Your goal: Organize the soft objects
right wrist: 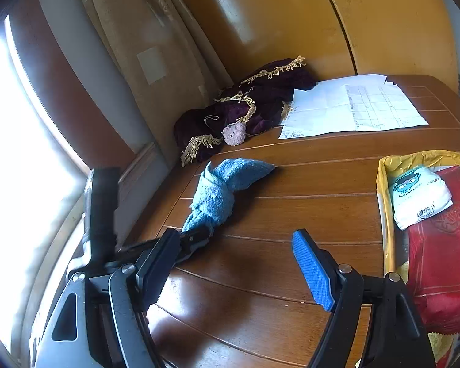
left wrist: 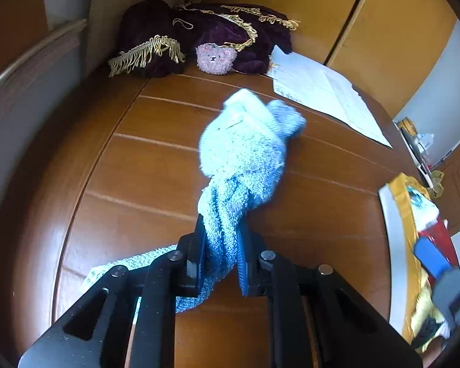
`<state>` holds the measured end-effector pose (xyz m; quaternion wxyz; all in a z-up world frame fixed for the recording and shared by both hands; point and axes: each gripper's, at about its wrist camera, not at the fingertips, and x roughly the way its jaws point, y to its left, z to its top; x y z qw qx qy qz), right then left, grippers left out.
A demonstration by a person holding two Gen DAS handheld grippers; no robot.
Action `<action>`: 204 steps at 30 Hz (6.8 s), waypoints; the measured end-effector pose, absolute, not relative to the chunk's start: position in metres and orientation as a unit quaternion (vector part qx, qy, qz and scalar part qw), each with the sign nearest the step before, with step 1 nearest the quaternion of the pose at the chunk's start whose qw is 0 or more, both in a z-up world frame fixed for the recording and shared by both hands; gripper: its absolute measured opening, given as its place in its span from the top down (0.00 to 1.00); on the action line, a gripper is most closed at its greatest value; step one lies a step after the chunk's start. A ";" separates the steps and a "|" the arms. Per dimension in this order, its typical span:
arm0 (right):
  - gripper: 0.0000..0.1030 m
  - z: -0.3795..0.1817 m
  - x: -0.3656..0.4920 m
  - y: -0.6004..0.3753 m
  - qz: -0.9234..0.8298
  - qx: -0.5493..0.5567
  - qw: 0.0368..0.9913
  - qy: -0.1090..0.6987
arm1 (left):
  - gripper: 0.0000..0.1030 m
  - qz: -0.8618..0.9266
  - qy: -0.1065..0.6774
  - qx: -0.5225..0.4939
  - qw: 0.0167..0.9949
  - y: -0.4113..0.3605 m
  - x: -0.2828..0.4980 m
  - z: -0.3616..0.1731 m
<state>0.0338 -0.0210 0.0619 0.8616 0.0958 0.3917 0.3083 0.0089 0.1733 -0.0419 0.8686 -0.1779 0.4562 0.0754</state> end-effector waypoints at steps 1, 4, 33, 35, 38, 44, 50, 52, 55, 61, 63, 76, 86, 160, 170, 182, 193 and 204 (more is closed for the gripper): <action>0.25 0.061 0.034 -0.021 0.311 0.098 0.859 0.393 | 0.88 0.072 0.452 -0.182 0.870 0.170 -0.001 -0.039; 0.28 0.059 0.034 -0.017 0.321 0.097 0.852 0.401 | 0.88 0.056 0.447 -0.195 0.871 0.158 -0.027 -0.035; 0.93 0.015 0.046 0.018 0.309 0.047 0.792 0.524 | 0.42 0.022 0.424 -0.204 0.882 0.115 -0.093 -0.038; 0.91 0.017 0.046 0.015 0.316 0.062 0.790 0.521 | 0.42 0.021 0.420 -0.189 0.887 0.113 -0.090 -0.035; 0.76 0.019 0.048 0.008 0.324 0.090 0.789 0.514 | 0.42 0.011 0.413 -0.184 0.892 0.112 -0.086 -0.031; 0.52 0.030 0.047 -0.002 0.345 0.135 0.792 0.485 | 0.42 0.008 0.416 -0.187 0.890 0.112 -0.077 -0.035; 0.52 0.031 0.048 0.005 0.361 0.134 0.782 0.489 | 0.55 0.012 0.423 -0.189 0.886 0.109 -0.070 -0.043; 0.51 0.030 0.049 0.008 0.368 0.130 0.775 0.496 | 0.65 0.006 0.429 -0.184 0.885 0.105 -0.071 -0.046; 0.51 0.028 0.046 0.018 0.381 0.105 0.766 0.507 | 0.71 0.007 0.423 -0.175 0.889 0.099 -0.078 -0.047; 0.67 0.030 0.032 0.034 0.364 0.029 0.789 0.494 | 0.75 0.009 0.424 -0.170 0.890 0.094 -0.079 -0.049; 0.77 0.034 0.029 0.030 0.360 0.027 0.798 0.483 | 0.77 0.008 0.421 -0.173 0.890 0.093 -0.081 -0.048; 0.84 0.118 -0.022 -0.046 0.359 0.083 0.867 0.335 | 0.78 -0.069 0.336 -0.121 0.932 0.040 -0.103 0.024; 0.85 0.155 -0.058 -0.152 0.270 0.103 0.919 0.267 | 0.78 -0.218 0.311 -0.099 0.920 -0.043 -0.091 0.064; 0.36 0.097 -0.043 -0.171 0.168 0.118 0.912 0.355 | 0.21 -0.134 0.350 -0.030 0.927 -0.047 -0.078 0.017; 0.36 0.095 -0.042 -0.172 0.167 0.119 0.910 0.360 | 0.21 -0.128 0.358 -0.039 0.924 -0.042 -0.075 0.015; 0.36 0.091 -0.041 -0.176 0.164 0.122 0.908 0.364 | 0.21 -0.116 0.367 -0.034 0.922 -0.045 -0.071 0.012; 0.35 0.092 -0.042 -0.178 0.164 0.123 0.908 0.365 | 0.21 -0.113 0.371 -0.032 0.921 -0.045 -0.070 0.010; 0.36 0.093 -0.042 -0.180 0.163 0.127 0.908 0.364 | 0.21 -0.096 0.388 -0.022 0.916 -0.046 -0.067 0.007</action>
